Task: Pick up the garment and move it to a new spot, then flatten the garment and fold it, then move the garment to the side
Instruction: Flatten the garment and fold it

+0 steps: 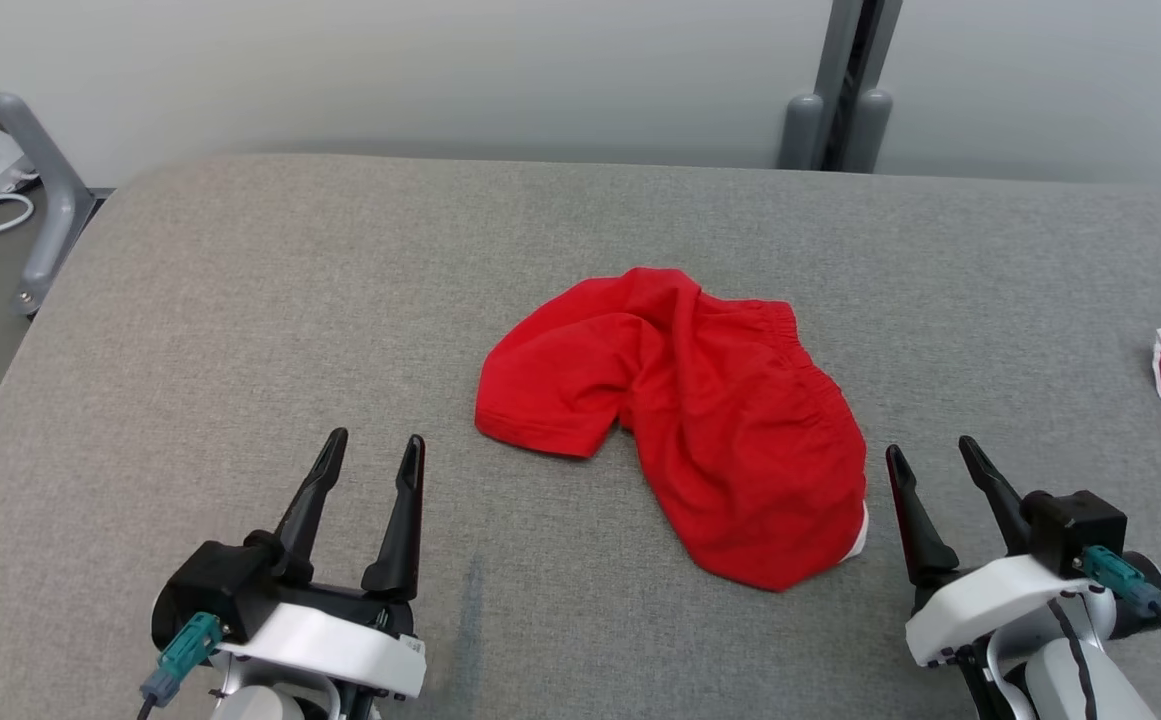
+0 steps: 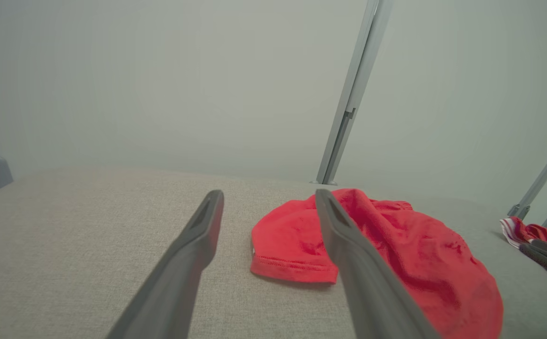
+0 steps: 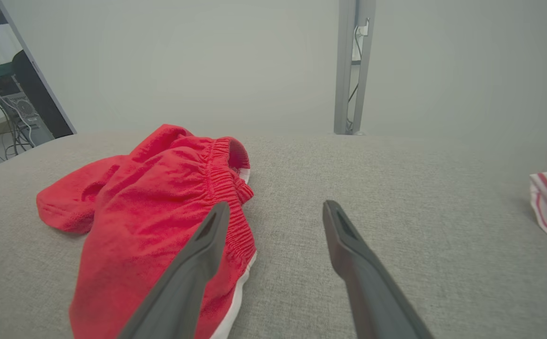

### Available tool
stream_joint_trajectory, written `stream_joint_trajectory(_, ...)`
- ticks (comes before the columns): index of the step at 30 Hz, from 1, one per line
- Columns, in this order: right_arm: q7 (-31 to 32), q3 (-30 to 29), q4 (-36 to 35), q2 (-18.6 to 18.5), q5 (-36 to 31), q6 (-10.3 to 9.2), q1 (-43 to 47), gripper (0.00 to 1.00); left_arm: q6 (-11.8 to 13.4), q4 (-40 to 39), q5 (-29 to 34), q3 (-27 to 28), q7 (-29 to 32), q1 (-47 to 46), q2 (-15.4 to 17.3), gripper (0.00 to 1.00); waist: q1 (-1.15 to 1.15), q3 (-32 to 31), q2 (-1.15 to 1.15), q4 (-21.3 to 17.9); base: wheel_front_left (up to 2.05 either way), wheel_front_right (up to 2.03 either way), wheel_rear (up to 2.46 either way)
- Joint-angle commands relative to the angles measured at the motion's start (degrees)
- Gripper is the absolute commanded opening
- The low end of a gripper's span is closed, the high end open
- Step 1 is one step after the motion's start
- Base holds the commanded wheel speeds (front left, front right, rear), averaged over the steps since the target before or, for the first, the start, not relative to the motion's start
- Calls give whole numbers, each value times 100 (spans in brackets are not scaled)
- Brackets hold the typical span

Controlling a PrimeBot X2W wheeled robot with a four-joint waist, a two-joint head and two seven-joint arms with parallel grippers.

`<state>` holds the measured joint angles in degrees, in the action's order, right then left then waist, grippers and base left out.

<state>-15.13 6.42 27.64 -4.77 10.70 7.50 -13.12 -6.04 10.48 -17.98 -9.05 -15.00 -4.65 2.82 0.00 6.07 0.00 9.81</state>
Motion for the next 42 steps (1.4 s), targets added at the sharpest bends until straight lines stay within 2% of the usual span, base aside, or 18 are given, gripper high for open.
stream_joint_trajectory(1,0,65,212,-38,194,-2,-187,100,-5,37,-12,-47,-17,-108,21,100,0,91,0,129,0,0,0)
stream_joint_trajectory(17,-4,178,1369,-37,887,-2,-568,100,69,127,-61,-230,-17,-217,19,100,0,262,0,591,0,0,0)
stream_joint_trajectory(19,-4,207,1443,-36,953,-2,-606,9,67,142,-45,-218,-17,-193,19,100,0,245,0,607,0,0,0)
stream_joint_trajectory(20,-4,200,1450,-56,953,-2,-612,0,65,152,-34,-213,-17,-181,19,100,0,231,0,614,0,0,0)
stream_joint_trajectory(32,-5,-271,937,-100,965,-2,-468,0,53,197,3,-142,-16,-35,20,100,0,-69,0,385,0,0,0)
stream_joint_trajectory(37,-5,-641,815,-426,1096,-2,-785,0,56,191,-27,-125,-17,23,21,100,0,-186,0,227,0,0,0)
stream_joint_trajectory(39,237,-828,878,-432,1651,-1,-995,0,57,206,-53,-136,-17,55,20,100,0,-247,0,173,0,0,0)
stream_joint_trajectory(42,642,-982,887,-942,2030,-2,-1454,0,47,267,-90,-177,-17,83,16,100,0,-361,0,126,0,0,0)
